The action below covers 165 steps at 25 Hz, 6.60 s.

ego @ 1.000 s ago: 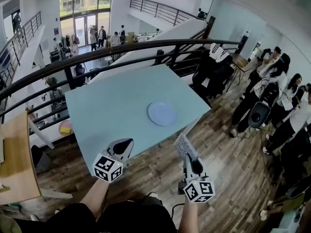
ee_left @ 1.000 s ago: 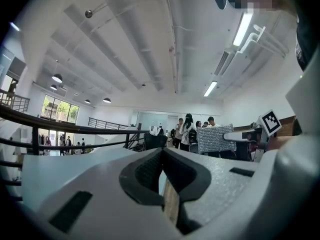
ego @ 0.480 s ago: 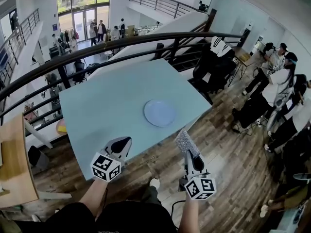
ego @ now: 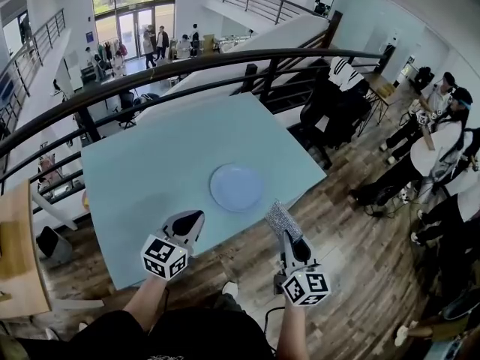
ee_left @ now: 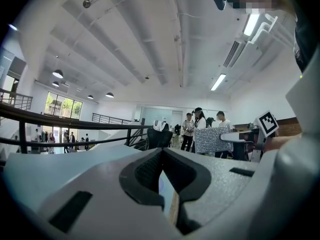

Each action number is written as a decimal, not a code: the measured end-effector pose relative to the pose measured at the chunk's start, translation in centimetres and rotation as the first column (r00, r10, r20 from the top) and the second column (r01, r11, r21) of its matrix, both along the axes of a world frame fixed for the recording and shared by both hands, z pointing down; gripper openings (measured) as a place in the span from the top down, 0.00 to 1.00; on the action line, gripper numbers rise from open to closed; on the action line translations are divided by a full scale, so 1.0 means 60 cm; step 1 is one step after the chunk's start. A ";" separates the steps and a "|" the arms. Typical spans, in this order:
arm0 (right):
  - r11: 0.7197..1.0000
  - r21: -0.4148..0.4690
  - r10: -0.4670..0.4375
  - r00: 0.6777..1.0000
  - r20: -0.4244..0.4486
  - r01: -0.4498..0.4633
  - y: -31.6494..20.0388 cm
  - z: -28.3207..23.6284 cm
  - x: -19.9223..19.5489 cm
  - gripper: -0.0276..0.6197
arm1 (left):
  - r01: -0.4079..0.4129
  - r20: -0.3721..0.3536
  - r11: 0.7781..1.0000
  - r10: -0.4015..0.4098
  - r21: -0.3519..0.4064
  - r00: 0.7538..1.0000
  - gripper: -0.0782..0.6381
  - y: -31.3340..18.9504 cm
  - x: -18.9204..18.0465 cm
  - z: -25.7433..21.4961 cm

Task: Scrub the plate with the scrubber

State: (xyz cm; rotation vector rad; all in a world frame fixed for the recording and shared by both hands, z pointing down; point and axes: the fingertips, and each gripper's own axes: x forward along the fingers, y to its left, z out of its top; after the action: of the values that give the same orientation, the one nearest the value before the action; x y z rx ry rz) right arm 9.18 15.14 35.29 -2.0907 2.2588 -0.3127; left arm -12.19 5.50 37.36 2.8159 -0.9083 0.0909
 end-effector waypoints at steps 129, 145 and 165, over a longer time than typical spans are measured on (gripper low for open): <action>0.491 -0.714 -0.204 0.863 0.463 0.499 -0.655 0.622 0.043 0.82 | 0.287 0.263 0.408 -0.114 -0.867 0.958 0.83 -0.434 0.189 0.641; 0.558 -0.746 -0.086 0.919 0.384 0.364 -0.651 0.610 0.166 0.82 | 0.296 0.268 0.415 -0.125 -0.860 0.955 0.83 -0.434 0.190 0.641; 0.531 -0.806 -0.109 0.965 0.241 0.261 -0.593 0.592 0.238 0.82 | 0.292 0.254 0.420 -0.147 -0.859 0.956 0.83 -0.435 0.182 0.641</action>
State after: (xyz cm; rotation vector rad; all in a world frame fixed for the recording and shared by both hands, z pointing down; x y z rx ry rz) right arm 23.48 -20.41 70.81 -1.9378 2.4786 -1.8446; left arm -1.29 -20.63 75.81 1.6685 -0.8762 0.5659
